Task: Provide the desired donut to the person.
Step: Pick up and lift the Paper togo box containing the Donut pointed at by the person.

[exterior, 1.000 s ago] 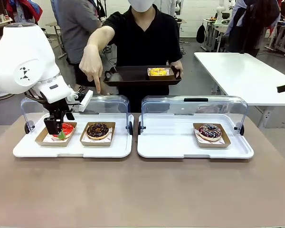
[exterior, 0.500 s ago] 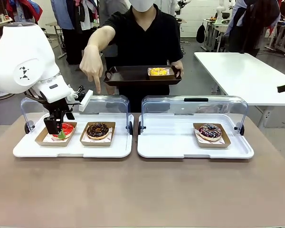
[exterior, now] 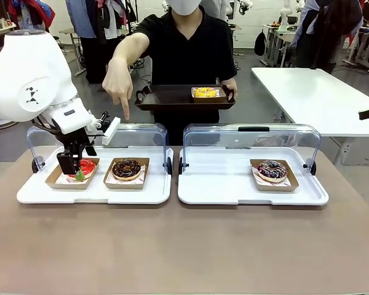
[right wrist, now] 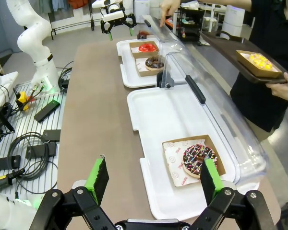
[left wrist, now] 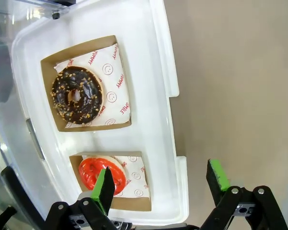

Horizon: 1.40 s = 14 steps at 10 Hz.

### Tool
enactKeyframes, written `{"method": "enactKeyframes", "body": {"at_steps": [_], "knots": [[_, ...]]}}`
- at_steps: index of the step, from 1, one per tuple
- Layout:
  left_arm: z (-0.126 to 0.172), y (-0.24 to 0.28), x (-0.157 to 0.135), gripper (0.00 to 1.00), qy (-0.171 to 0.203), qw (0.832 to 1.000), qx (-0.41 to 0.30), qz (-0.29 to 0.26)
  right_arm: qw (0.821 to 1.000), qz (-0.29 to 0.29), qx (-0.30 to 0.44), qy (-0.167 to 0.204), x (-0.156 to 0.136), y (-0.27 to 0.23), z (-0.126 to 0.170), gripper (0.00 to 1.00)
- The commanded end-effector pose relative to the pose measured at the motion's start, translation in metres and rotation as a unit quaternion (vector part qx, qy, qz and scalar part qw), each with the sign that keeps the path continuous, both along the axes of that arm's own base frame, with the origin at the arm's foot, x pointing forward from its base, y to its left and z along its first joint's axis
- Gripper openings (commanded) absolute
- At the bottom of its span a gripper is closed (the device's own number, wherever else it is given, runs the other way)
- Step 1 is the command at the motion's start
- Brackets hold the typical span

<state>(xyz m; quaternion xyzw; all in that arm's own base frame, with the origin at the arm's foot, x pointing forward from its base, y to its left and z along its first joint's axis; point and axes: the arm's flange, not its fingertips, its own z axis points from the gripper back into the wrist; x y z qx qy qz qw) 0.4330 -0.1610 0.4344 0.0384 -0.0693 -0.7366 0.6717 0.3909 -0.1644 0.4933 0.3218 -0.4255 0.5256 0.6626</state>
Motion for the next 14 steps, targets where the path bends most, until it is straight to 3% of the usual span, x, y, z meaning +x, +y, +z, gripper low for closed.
{"method": "enactKeyframes", "body": {"at_steps": [1,4,14], "knots": [[-0.023,-0.007,0.012,1.0,0.022,1.0,-0.001,-0.02,1.0,0.0,0.004,-0.003,0.001,0.0,-0.002,1.0],[-0.056,-0.024,0.032,1.0,0.058,0.998,0.017,-0.033,1.0,0.0,0.004,-0.003,0.001,0.0,-0.002,1.0],[-0.096,-0.026,0.072,1.0,0.08,0.997,0.021,-0.007,1.0,0.0,0.004,-0.003,0.001,0.0,-0.002,1.0]]}}
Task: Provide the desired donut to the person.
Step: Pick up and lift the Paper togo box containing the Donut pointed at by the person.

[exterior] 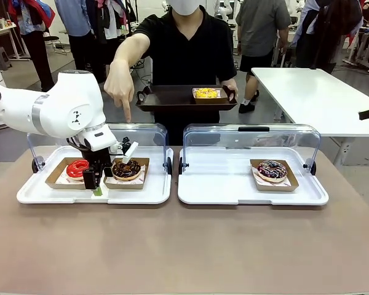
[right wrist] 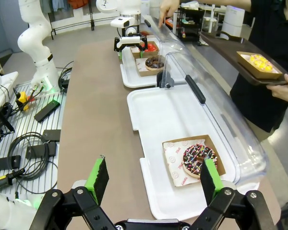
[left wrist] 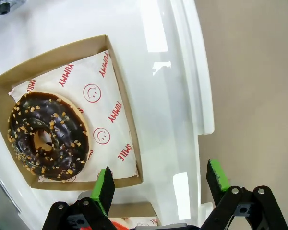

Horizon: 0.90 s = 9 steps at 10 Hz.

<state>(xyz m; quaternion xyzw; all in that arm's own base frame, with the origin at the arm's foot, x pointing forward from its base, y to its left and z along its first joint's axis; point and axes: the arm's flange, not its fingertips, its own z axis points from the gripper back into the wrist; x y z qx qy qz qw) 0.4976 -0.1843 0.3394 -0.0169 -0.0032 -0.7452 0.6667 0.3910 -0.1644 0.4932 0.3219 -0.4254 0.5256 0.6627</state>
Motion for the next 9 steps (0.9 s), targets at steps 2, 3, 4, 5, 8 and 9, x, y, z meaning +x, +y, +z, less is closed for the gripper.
{"method": "enactKeyframes", "body": {"at_steps": [2,3,4,5,8,9], "knots": [[-0.003,-0.001,0.014,1.0,-0.002,1.0,0.005,0.008,1.0,0.0,0.004,-0.003,0.001,0.0,-0.002,1.0],[-0.004,-0.001,0.016,1.0,-0.002,1.0,0.004,0.011,1.0,0.0,0.004,-0.003,0.001,0.0,-0.002,1.0],[-0.005,-0.001,0.018,1.0,-0.002,1.0,0.0,0.014,1.0,0.0,0.004,-0.003,0.001,0.0,-0.002,1.0],[-0.005,-0.001,0.02,1.0,-0.002,1.0,-0.001,0.015,1.0,0.0,0.004,-0.003,0.001,0.0,-0.002,1.0],[-0.008,-0.001,0.023,1.0,-0.001,1.0,-0.001,0.014,1.0,0.0,0.004,-0.003,0.001,0.0,-0.002,1.0],[-0.009,-0.001,0.024,1.0,0.0,1.0,0.0,0.014,1.0,0.0,0.004,-0.003,0.001,0.0,-0.002,1.0]]}}
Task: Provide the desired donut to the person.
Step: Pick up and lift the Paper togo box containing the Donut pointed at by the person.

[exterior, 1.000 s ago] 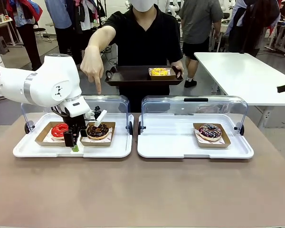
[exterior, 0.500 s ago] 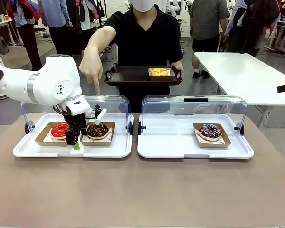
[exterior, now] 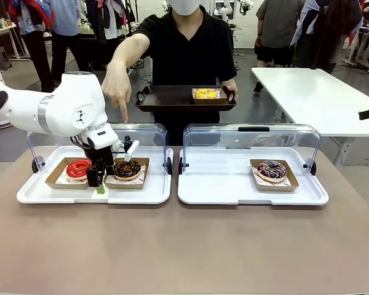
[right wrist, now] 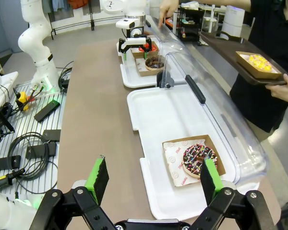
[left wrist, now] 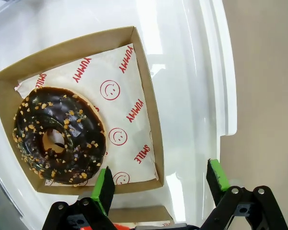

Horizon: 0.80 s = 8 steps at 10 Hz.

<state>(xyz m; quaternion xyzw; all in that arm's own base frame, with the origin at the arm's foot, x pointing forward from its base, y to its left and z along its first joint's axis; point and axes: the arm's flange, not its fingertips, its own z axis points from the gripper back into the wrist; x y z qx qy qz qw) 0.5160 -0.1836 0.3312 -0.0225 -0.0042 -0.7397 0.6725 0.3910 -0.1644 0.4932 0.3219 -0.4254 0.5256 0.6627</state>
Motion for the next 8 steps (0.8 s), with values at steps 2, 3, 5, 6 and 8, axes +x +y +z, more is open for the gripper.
{"method": "enactKeyframes", "body": {"at_steps": [2,3,5,6,8], "knots": [[-0.0038,-0.0019,0.007,1.0,0.0,1.0,0.007,0.008,1.0,0.0,0.004,-0.003,0.0014,0.0002,-0.0016,1.0],[-0.0068,-0.0025,0.0069,1.0,0.002,1.0,0.008,0.008,1.0,0.0,0.004,-0.003,0.0014,0.0002,-0.0016,1.0],[-0.0075,-0.003,0.0075,0.47,-0.004,1.0,0.011,0.005,1.0,0.0,0.004,-0.003,0.0014,0.0002,-0.0016,1.0],[-0.0061,-0.0027,0.0071,0.48,-0.007,1.0,0.011,0.002,1.0,0.0,0.004,-0.003,0.0014,0.0002,-0.0016,1.0],[-0.0062,-0.0025,0.0058,0.0,-0.009,1.0,0.01,0.002,1.0,0.0,0.004,-0.003,0.0014,0.0002,-0.0016,1.0]]}}
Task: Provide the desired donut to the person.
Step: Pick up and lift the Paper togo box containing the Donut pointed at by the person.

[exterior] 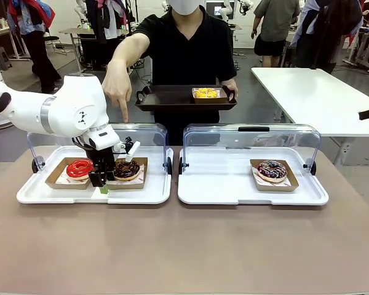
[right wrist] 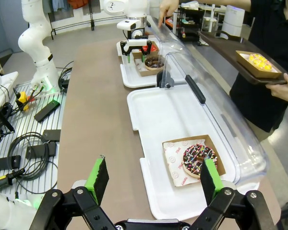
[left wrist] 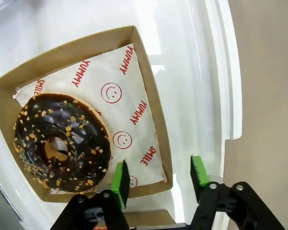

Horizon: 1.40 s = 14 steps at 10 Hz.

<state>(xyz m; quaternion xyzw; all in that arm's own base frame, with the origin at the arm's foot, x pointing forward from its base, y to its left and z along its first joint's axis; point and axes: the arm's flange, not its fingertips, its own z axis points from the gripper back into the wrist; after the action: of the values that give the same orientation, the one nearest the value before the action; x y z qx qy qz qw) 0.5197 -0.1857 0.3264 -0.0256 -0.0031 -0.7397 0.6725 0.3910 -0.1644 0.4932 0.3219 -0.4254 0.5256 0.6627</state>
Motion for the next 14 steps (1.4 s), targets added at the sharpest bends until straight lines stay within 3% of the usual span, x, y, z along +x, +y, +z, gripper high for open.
{"method": "enactKeyframes", "body": {"at_steps": [1,2,4,11,14], "knots": [[-0.001,0.0,0.003,0.0,-0.011,1.0,0.012,0.001,1.0,0.0,0.004,-0.003,0.001,0.0,-0.002,1.0],[0.0,0.0,0.002,0.23,-0.012,1.0,0.013,0.0,1.0,0.0,0.004,-0.003,0.001,0.0,-0.002,1.0],[0.0,0.001,0.001,0.0,-0.013,1.0,0.013,0.0,1.0,0.0,0.004,-0.003,0.001,0.0,-0.002,1.0],[0.007,0.003,-0.005,0.0,-0.019,0.999,0.019,-0.033,1.0,0.0,0.004,-0.003,0.001,0.0,-0.002,1.0],[0.049,0.0,-0.042,0.0,-0.005,0.995,0.048,-0.085,1.0,0.0,0.004,-0.003,0.001,0.0,-0.002,1.0]]}}
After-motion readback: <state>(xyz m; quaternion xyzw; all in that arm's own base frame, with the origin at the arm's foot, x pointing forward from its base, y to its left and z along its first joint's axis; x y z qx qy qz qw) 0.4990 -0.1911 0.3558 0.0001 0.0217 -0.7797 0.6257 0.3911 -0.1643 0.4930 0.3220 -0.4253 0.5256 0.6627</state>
